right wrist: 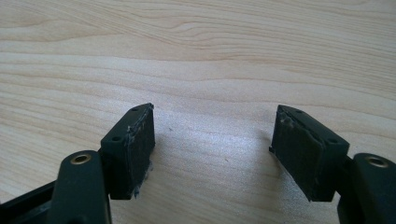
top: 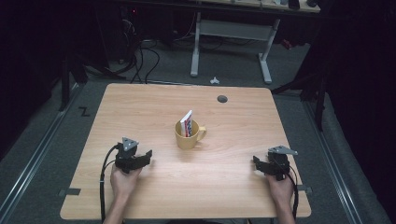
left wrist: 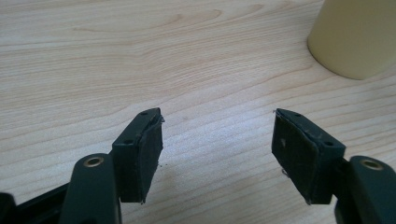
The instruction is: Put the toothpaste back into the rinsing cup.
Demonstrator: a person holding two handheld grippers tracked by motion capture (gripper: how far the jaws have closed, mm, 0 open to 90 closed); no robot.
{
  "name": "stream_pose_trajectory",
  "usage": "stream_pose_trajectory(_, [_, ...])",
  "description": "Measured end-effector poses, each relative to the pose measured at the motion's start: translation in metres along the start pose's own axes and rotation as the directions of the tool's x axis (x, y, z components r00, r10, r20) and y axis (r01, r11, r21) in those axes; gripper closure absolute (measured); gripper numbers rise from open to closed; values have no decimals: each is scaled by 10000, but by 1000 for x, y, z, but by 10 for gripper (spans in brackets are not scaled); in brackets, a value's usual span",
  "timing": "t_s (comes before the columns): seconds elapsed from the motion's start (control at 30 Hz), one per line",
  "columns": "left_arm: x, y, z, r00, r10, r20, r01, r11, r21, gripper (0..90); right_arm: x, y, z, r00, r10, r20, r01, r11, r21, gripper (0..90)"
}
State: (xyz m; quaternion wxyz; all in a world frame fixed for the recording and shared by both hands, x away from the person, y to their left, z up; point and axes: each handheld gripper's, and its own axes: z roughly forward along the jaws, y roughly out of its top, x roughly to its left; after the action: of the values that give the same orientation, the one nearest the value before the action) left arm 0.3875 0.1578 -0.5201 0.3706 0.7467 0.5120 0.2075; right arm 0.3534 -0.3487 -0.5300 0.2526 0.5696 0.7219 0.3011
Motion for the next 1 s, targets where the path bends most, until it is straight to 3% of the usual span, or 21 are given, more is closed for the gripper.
stream_pose_trajectory(0.63, [-4,-4,17,9982,386,-465,-361,9979,531,365,0,0,0,10000,4,-4,-4,10000,-12,301])
stream_pose_trajectory(0.7, [-4,-6,18,9981,369,-487,-354,9989,308,362,0,0,0,10000,2,-4,-2,10000,-11,301])
stream_pose_trajectory(1.0, [-5,-6,18,9982,418,-436,-404,9987,311,346,0,0,0,10000,4,-2,-4,10000,-13,301])
